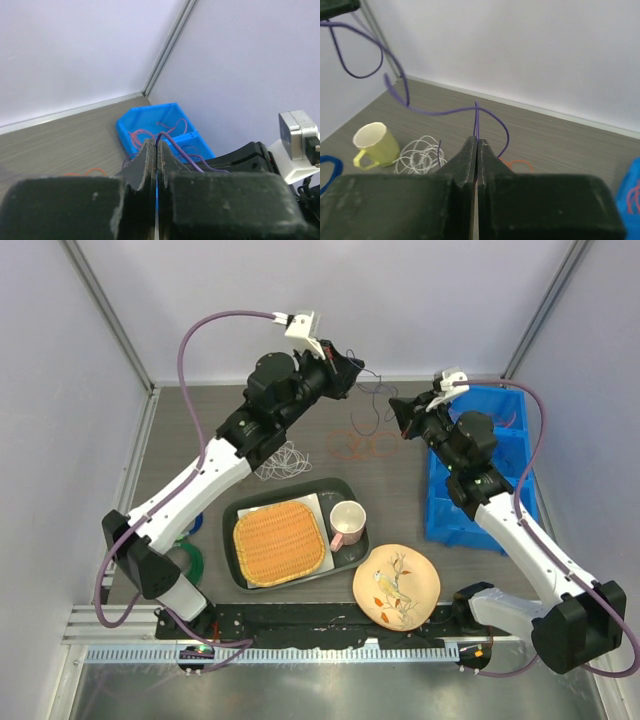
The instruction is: Untangle the cables
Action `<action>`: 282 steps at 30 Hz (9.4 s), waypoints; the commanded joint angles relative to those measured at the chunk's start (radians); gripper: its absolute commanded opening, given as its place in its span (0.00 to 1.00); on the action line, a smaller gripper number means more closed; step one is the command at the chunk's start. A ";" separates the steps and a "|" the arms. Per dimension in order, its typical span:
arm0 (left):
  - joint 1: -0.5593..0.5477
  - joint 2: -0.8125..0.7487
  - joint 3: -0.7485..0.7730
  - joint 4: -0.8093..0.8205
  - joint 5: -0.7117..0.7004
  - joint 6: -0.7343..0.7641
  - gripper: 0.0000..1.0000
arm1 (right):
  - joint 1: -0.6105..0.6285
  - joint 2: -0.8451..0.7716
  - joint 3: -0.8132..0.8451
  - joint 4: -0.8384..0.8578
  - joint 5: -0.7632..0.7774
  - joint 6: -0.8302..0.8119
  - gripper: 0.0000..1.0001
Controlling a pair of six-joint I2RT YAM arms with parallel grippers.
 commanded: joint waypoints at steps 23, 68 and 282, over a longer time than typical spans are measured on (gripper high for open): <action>0.001 0.099 -0.018 -0.119 0.157 -0.116 0.07 | 0.000 0.034 0.163 -0.134 0.033 0.018 0.01; -0.157 0.222 -0.039 -0.128 0.113 -0.001 1.00 | -0.291 0.146 0.264 -0.485 0.799 -0.164 0.01; 0.302 -0.183 -0.134 -0.122 0.521 -0.158 0.00 | -0.009 0.620 0.409 -0.079 -0.583 -0.070 0.01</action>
